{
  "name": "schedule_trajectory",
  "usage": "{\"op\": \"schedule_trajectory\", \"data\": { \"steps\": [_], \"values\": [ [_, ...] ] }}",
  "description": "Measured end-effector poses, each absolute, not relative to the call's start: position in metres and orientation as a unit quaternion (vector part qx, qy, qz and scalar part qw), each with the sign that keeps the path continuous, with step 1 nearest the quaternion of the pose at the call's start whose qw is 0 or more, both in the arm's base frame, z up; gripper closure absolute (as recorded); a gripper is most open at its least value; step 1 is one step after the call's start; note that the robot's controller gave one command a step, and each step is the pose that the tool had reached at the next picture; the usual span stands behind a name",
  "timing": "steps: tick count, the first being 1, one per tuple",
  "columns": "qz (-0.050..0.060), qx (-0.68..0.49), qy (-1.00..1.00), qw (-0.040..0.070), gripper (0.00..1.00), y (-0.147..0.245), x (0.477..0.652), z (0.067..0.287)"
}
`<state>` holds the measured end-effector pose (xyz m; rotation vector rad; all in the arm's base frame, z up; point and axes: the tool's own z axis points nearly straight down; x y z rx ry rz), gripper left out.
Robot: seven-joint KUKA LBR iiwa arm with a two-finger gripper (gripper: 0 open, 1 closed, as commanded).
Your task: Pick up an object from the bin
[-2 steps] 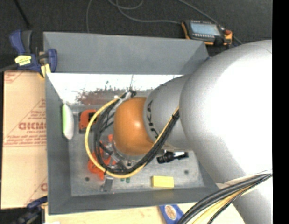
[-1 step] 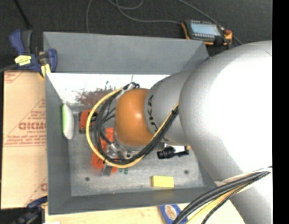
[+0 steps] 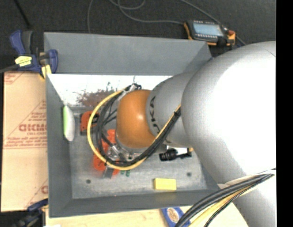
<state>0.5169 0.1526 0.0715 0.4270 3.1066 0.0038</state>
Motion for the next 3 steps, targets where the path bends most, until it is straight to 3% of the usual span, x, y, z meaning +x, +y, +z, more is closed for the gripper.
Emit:
{"op": "schedule_trajectory", "data": {
  "steps": [1, 2, 3],
  "values": [
    [0.001, 0.136, 0.991, 0.002, 1.0, 0.153, 0.518, 0.071],
    [0.0, 0.115, 0.993, 0.002, 1.0, 0.156, 0.534, 0.071],
    [0.002, 0.114, 0.993, 0.003, 1.0, 0.131, 0.529, 0.072]
  ]
}}
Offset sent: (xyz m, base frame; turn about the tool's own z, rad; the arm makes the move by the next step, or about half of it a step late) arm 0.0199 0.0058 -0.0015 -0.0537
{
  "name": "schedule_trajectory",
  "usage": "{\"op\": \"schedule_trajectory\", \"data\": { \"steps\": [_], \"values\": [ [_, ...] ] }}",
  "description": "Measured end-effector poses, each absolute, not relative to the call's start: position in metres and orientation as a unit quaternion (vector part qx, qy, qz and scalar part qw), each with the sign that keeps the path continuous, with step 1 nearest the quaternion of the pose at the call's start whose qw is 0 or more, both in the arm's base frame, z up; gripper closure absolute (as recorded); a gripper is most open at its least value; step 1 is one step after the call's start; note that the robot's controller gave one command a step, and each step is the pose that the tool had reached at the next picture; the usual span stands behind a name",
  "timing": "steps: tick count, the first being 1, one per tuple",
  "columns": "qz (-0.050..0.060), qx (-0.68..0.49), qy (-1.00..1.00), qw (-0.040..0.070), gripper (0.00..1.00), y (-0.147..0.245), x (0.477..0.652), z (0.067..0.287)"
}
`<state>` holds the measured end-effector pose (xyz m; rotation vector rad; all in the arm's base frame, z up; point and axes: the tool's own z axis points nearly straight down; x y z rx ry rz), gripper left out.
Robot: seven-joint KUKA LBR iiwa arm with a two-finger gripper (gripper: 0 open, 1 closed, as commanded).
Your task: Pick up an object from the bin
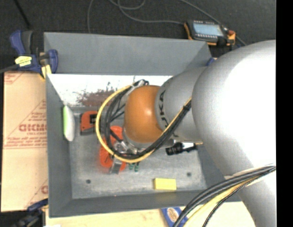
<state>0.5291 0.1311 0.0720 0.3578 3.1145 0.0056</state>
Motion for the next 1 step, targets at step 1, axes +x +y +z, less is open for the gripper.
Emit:
{"op": "schedule_trajectory", "data": {
  "steps": [1],
  "values": [
    [-0.001, 0.119, 0.993, 0.002, 1.0, 0.1292, 0.5455, 0.0725]
  ]
}}
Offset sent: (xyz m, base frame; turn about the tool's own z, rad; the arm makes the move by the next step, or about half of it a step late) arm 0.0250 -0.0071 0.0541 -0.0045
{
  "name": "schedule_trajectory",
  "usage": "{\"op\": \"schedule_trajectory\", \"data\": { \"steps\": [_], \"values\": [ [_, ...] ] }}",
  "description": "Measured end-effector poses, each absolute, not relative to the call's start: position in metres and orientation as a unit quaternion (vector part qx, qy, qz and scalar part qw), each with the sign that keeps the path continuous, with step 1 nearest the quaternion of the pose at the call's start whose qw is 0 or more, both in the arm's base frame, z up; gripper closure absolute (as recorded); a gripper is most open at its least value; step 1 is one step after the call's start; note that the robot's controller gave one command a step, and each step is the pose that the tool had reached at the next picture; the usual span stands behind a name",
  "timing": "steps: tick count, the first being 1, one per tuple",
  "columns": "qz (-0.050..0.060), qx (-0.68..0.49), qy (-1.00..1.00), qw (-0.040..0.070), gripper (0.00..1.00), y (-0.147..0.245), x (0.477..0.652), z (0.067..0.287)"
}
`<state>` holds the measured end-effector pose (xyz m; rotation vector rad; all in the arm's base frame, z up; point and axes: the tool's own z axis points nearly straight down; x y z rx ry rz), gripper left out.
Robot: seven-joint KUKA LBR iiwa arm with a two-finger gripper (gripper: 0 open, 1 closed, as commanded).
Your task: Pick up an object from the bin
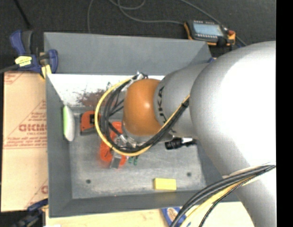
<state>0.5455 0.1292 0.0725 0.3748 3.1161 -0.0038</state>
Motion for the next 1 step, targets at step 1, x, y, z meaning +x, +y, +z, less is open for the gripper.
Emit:
{"op": "schedule_trajectory", "data": {
  "steps": [1],
  "values": [
    [0.0, 0.114, 0.993, 0.0, 1.0, 0.1289, 0.5507, 0.1068]
  ]
}}
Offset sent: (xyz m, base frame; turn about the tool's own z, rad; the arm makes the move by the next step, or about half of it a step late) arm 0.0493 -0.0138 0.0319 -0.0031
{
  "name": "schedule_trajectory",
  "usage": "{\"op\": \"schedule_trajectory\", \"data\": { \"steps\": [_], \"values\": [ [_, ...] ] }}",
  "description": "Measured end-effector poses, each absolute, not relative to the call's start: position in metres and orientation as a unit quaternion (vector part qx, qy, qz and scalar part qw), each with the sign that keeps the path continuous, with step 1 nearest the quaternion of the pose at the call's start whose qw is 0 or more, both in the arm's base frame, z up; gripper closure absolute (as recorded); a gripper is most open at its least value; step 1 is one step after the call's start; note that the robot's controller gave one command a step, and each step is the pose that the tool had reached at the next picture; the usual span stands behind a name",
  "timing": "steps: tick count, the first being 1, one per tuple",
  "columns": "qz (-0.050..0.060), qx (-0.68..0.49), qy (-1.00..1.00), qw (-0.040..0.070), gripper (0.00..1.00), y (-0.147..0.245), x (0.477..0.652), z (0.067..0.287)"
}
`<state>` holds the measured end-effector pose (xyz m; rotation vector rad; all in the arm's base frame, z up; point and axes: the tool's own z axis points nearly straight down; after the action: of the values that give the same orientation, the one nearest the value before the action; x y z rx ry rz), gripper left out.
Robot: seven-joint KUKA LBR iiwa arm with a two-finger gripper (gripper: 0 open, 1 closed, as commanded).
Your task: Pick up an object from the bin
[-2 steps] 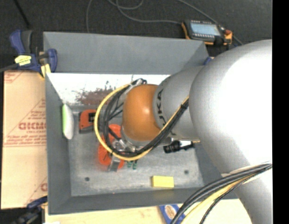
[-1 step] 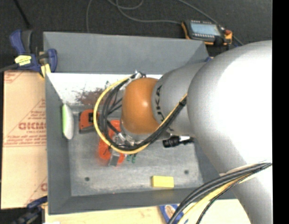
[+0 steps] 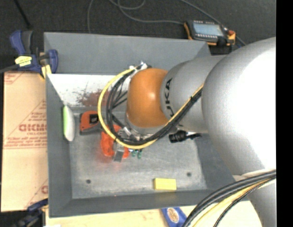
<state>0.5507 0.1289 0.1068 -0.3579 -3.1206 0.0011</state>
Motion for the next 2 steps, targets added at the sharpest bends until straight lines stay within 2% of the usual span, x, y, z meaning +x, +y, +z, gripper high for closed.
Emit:
{"op": "schedule_trajectory", "data": {
  "steps": [1, 2],
  "values": [
    [-0.002, -0.117, -0.993, -0.004, 1.0, 0.119, 0.591, 0.113],
    [0.0, -0.113, -0.994, -0.001, 1.0, 0.125, 0.565, 0.121]
  ]
}}
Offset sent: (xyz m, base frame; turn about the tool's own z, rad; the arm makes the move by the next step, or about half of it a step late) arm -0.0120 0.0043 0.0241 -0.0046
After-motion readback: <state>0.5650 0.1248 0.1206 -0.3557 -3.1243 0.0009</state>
